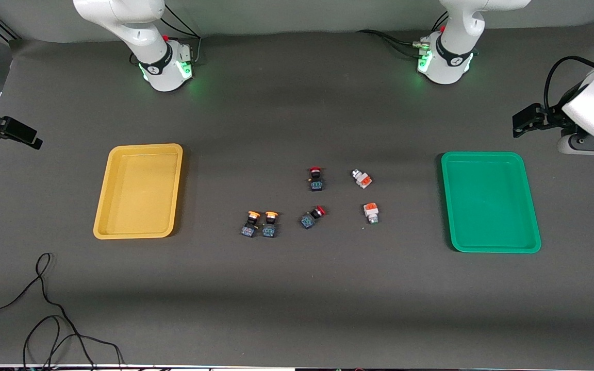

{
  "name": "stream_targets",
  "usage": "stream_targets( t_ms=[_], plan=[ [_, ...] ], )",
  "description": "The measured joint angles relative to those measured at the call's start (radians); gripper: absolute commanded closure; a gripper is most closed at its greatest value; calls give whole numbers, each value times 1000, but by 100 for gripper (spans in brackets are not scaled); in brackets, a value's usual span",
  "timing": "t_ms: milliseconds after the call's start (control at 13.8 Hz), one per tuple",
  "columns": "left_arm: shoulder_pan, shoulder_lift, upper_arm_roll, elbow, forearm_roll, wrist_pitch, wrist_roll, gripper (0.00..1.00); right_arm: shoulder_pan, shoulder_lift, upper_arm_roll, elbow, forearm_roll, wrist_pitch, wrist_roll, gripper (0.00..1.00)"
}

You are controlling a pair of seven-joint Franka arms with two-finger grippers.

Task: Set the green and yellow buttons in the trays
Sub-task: 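Move the left gripper toward a white-orange button switch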

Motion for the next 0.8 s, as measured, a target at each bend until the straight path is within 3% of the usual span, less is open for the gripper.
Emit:
stream_targets(
  t_ms=[797],
  plan=[
    [0, -1, 0, -2, 0, -5, 0, 0, -1, 6, -14, 13, 0, -2, 0, 0]
  ],
)
